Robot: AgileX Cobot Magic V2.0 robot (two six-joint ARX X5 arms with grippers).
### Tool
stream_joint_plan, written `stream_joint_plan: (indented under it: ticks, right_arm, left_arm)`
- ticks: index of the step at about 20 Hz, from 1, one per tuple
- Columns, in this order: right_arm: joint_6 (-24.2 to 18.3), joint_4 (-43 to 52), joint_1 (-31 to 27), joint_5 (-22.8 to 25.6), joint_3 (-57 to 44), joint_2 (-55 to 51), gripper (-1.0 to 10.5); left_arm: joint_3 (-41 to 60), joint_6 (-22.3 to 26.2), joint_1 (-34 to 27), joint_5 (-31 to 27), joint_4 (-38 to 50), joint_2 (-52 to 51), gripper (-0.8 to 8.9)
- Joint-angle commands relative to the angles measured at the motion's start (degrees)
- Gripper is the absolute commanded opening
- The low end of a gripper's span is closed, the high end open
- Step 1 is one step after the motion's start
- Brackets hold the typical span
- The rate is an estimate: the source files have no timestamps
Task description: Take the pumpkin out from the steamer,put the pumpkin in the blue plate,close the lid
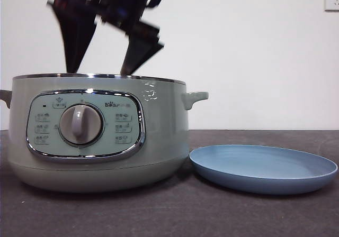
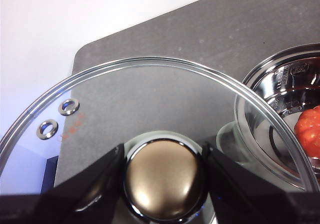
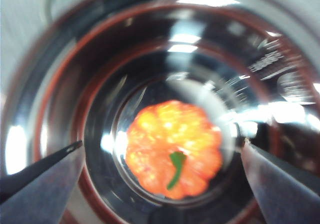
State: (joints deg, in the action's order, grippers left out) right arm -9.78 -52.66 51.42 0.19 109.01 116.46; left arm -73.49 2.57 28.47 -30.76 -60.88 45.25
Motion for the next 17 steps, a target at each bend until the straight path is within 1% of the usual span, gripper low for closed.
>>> stream_joint_plan:
  ticks: [1,8,9,10,12,13,16,17]
  right_arm:
    - [-0.9,0.5,-0.1,0.2,0.0,3.1,5.5]
    - [-1.3,1.6,-1.1,-0.5,0.0,7.3,5.4]
    - [-1.2,1.7,-1.2,-2.2,0.0,7.3,5.3]
    - [-1.2,1.6,-1.3,-3.1,0.0,7.3,4.6]
    - [-1.3,1.7,-1.4,-3.0,0.0,7.3,0.3]
    - [-1.2,2.1,-1.4,-2.8,0.0,7.3,-0.1]
    - [-1.0,2.2,-1.9,-2.1,0.1,5.2,-0.1]
    - [-0.8,0.8,-1.9,0.2,0.1,3.2,-0.1]
  left_arm:
    - [-0.9,0.7,0.1,-0.7,1.6,-0.6,-0.08]
    - [-0.9,0.5,0.1,-0.7,0.7,-0.6,-0.08]
    - [-0.9,0.5,0.1,-0.6,0.7,-0.6,-0.08]
    - [-0.9,0.5,0.1,-0.6,0.7,-0.6,-0.08]
    - [-0.9,0.5,0.1,-0.6,0.7,-0.6,-0.08]
    - [-0.9,0.5,0.1,-0.5,0.7,-0.6,-0.08]
    - [-0.9,0.5,0.1,-0.3,0.7,-0.6,-0.08]
    - [-0.9,0.5,0.1,-0.3,0.8,-0.6,-0.08]
